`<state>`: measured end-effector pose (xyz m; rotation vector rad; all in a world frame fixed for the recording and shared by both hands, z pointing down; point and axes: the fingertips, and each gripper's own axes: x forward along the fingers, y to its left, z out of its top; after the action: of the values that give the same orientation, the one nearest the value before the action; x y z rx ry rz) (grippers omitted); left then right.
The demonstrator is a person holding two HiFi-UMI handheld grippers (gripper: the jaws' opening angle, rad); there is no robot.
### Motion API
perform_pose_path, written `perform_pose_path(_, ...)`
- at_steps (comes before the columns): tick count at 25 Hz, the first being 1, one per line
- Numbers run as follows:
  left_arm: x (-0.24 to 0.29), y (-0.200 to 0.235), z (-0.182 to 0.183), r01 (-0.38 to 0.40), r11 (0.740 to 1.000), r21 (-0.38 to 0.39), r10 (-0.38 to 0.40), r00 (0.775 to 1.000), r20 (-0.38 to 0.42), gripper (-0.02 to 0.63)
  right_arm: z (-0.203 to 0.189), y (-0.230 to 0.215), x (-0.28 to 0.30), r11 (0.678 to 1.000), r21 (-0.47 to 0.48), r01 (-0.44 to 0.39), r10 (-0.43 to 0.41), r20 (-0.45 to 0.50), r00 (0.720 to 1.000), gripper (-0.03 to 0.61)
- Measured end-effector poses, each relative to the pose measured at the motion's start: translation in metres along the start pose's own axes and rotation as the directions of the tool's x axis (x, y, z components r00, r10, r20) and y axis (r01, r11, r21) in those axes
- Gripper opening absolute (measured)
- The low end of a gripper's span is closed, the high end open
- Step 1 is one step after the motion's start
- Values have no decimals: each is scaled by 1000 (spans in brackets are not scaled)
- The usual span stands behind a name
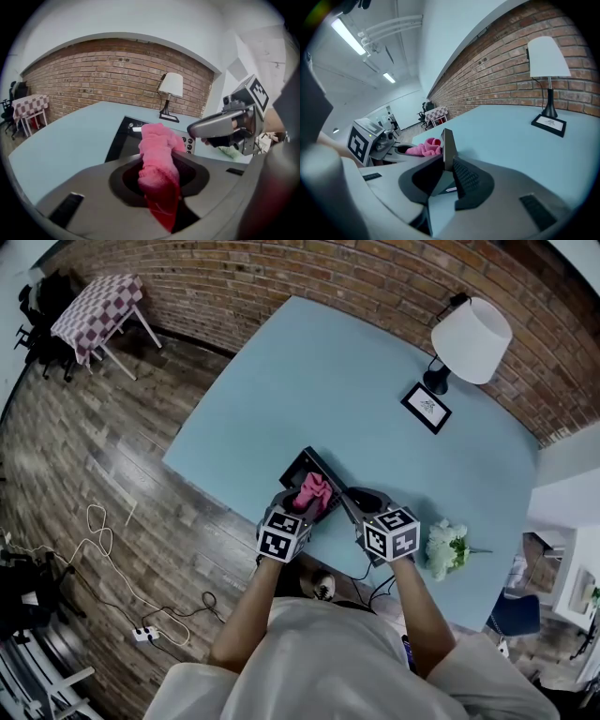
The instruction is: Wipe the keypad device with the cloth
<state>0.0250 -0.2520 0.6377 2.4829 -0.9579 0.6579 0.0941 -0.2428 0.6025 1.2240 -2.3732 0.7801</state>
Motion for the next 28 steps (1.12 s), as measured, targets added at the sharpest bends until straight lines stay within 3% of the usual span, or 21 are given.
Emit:
perform_pose_path(10, -10, 21, -53, -42, 994, -97, 35, 997, -71, 152, 1, 0, 1, 1000, -6, 16, -16, 10, 1000, 97)
perform_pose_path(15, -12, 28, -73, -65, 996, -61, 56, 988, -142, 152, 0, 1, 2, 999, -14, 33, -33, 9, 999, 97)
perform_pose_path(17, -16, 28, -77, -59, 995, -84, 45, 986, -160, 152, 0, 2, 2, 998, -45, 54, -53, 5, 999, 96)
perform_pose_path(21, -31, 18, -37, 29, 977, -212, -30, 1000, 1, 155, 6, 3, -2, 996, -61, 70, -68, 32, 997, 89)
perform_pose_path(25, -41, -7, 27, 112, 983, -142, -90, 984, 154, 155, 11, -3, -25, 995, -25, 97, -94, 102, 990, 89)
perform_pose_path(28, -35, -26, 61, 133, 990, -54, -121, 974, 193, 155, -1, -6, -36, 992, -28, 122, -119, 86, 989, 89)
